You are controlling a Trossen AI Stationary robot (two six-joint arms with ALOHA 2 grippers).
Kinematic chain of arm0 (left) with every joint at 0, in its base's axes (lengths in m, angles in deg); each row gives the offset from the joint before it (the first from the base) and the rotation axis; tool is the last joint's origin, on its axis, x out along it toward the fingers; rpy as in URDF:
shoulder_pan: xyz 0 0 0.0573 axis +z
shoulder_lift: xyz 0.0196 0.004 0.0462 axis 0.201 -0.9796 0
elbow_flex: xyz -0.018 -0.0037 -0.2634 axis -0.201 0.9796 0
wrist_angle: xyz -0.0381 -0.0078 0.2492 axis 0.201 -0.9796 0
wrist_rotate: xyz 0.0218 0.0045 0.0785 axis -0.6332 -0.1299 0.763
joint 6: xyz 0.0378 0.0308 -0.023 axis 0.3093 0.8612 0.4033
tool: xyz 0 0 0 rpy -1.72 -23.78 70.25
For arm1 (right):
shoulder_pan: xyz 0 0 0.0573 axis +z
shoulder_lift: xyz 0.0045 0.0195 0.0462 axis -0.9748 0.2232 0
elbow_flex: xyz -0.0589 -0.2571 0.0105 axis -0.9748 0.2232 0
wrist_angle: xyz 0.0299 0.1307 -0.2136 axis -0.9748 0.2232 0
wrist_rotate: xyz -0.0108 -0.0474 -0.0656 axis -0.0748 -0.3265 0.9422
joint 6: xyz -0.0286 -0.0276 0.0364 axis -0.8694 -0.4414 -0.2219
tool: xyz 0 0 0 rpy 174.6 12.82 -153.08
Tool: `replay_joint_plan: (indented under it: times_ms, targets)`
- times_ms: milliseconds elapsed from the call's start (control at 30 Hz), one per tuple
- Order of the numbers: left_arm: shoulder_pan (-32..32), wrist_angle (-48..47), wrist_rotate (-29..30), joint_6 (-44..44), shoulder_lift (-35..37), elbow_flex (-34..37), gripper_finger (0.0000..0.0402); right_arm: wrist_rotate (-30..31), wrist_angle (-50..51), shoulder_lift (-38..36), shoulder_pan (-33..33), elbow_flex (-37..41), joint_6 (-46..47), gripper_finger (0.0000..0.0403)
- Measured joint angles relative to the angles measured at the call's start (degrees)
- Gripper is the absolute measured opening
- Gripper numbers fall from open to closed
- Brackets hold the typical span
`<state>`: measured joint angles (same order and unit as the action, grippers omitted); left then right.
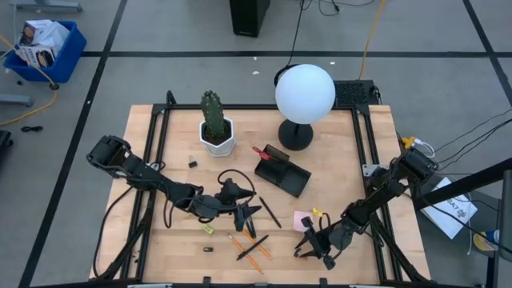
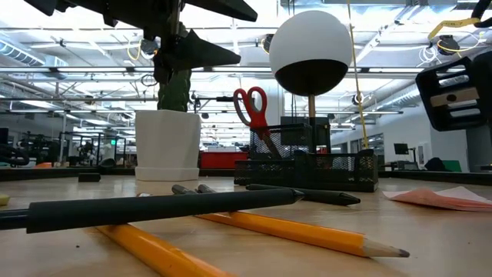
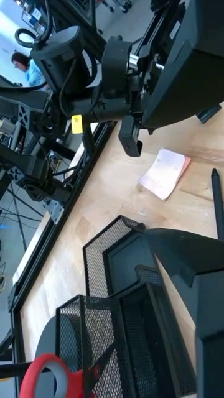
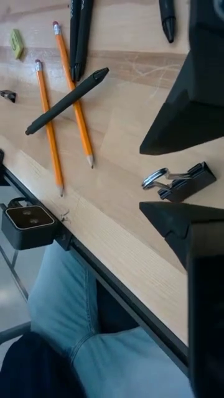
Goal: Pick and place office supplies into organizer
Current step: Put the black binder clip into the black desk organizer
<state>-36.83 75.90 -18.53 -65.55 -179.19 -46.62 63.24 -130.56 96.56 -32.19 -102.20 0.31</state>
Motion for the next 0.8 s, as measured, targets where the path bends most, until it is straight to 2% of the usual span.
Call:
replay_joint_plan:
  times_ms: [500, 800]
  targets:
    - [0.02, 0.0, 0.01, 0.03, 0.0, 0.0, 0.0285, 0.04, 0.85, 0.0, 0.02, 0.0, -0.05, 0.0011]
    - [0.02, 0.0, 0.0, 0.06, 0.0, 0.0, 0.0285, 0.55, -0.5, 0.0, -1.16, 0.0, -0.8, 0.0012]
